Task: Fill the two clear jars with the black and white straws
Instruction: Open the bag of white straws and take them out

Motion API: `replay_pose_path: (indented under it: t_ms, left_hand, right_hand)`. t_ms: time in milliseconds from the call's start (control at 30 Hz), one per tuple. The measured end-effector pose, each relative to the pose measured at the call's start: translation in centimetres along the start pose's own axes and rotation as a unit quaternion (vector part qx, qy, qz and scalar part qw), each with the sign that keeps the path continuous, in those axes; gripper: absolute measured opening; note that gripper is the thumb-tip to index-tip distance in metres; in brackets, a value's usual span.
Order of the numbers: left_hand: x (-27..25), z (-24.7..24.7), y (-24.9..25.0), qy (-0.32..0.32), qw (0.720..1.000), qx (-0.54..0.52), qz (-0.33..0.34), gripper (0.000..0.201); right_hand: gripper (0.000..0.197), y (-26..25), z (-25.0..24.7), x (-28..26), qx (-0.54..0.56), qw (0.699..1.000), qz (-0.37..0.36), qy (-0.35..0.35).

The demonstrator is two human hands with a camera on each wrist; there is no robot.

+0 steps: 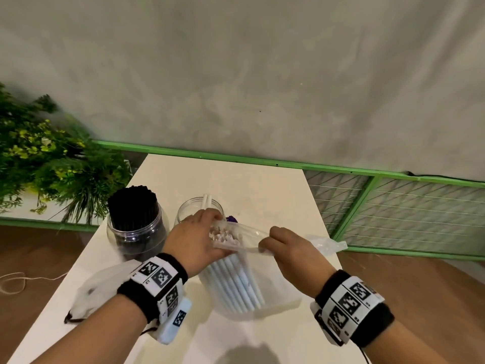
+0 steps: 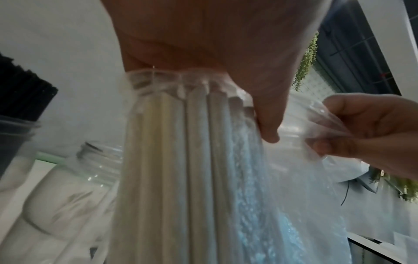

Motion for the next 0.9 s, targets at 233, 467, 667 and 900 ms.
replay_pose_path:
  t_ms: [233, 467, 667, 900]
  left_hand:
    - [-1.3, 0.4, -0.2, 0.053, 0.996, -0.045, 0.058, 0.043]
    - [-2.1, 0.4, 0.3, 0.091, 0.990, -0.009, 0.105, 0.030]
    - [-2.4, 0.3, 0.9, 0.082, 0.991, -0.004, 0.110, 0.029]
    - [-2.3, 0.9, 1.1, 0.080, 0.987, 0.006, 0.136, 0.034]
  right_hand:
    - [0.051, 0.1, 0.4, -1.4, -0.008, 0.997, 0.002, -0.074]
    - [0.017, 1.2, 1.3, -2.7, 0.181, 0.973, 0.133, -0.045]
    - [0.050, 1.9, 2.1, -3.3, 0.199, 0.951, 0.235, 0.032]
    - [0.039, 1.7, 3.9, -3.4, 0.081, 0.971, 0.223, -0.030]
Point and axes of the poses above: each hand's wrist, its own x-axis towards the middle knuckle, its own z-axis out of the palm, y = z × x, the point moved 7 cm from there along x, towards the middle knuckle
